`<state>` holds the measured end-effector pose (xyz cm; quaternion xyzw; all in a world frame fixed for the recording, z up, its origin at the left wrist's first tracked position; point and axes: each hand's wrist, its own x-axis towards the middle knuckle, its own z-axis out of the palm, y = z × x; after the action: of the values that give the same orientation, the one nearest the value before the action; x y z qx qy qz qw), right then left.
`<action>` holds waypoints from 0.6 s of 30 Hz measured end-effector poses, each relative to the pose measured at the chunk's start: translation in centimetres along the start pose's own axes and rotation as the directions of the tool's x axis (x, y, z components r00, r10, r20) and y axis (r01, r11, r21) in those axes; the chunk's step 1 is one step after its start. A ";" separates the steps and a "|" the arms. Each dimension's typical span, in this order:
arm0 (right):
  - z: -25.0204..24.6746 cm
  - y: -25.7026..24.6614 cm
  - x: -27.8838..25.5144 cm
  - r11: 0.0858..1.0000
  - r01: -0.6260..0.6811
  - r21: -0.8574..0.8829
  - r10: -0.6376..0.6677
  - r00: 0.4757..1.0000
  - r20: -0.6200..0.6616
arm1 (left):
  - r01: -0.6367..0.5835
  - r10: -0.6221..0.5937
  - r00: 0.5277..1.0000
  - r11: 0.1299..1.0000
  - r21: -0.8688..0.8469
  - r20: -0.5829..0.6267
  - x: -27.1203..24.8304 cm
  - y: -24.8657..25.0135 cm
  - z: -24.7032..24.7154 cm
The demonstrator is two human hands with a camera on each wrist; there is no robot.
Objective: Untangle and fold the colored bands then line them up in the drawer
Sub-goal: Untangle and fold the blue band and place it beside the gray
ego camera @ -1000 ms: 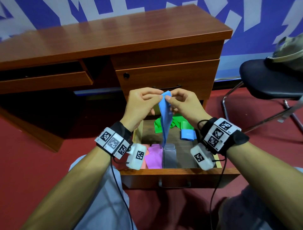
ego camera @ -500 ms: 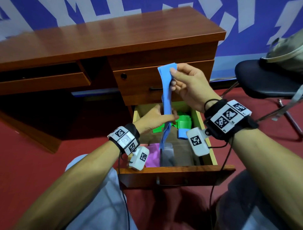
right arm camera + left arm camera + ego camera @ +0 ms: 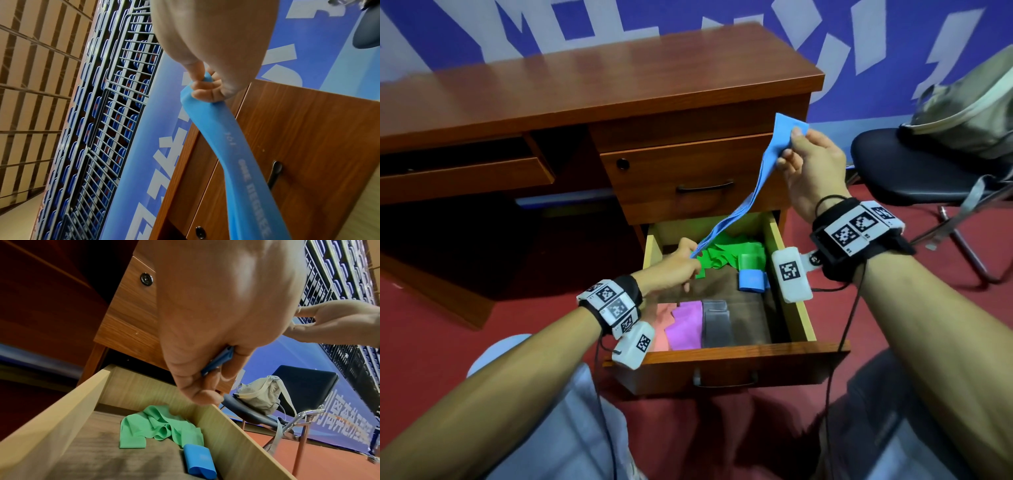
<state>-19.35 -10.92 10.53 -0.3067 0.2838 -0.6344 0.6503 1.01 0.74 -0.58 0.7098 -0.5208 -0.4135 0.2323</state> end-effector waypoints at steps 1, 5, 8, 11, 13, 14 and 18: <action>-0.2 0.1 0.0 1.000 -0.008 -0.005 0.008 1.000 0.009 | 0.001 -0.001 1.000 1.000 0.023 0.004 0.0 -0.2 -0.2; -0.3 0.3 -0.4 0.994 -0.065 -0.082 0.079 0.982 0.174 | 0.012 -0.022 0.997 0.992 0.128 0.073 -0.2 -0.8 -0.5; -0.2 0.7 -0.9 0.989 -0.084 -0.124 0.117 0.950 0.289 | 0.007 -0.042 0.985 0.978 0.207 0.164 -0.1 -1.1 -0.2; -0.5 1.5 -1.0 0.978 -0.071 -0.198 0.135 0.934 0.331 | -0.045 -0.055 0.975 0.899 0.435 0.214 0.9 -1.4 -0.1; -1.2 2.1 -0.6 0.953 -0.047 -0.298 0.153 0.927 0.342 | -0.073 -0.029 0.984 0.828 0.556 0.173 2.1 -1.1 0.3; -1.6 2.4 -0.3 0.935 -0.032 -0.353 0.161 0.926 0.342 | -0.093 -0.007 0.986 0.797 0.596 0.164 2.8 -0.9 0.6; -2.9 2.9 1.0 0.867 0.003 -0.498 0.154 0.950 0.272 | -0.190 0.043 0.974 0.687 0.701 0.222 6.1 0.7 3.9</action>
<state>-19.63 -12.05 6.41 -0.5442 0.3448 -0.4602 0.6109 -1.90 -4.78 -4.28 0.6669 -0.7044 -0.2267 -0.0875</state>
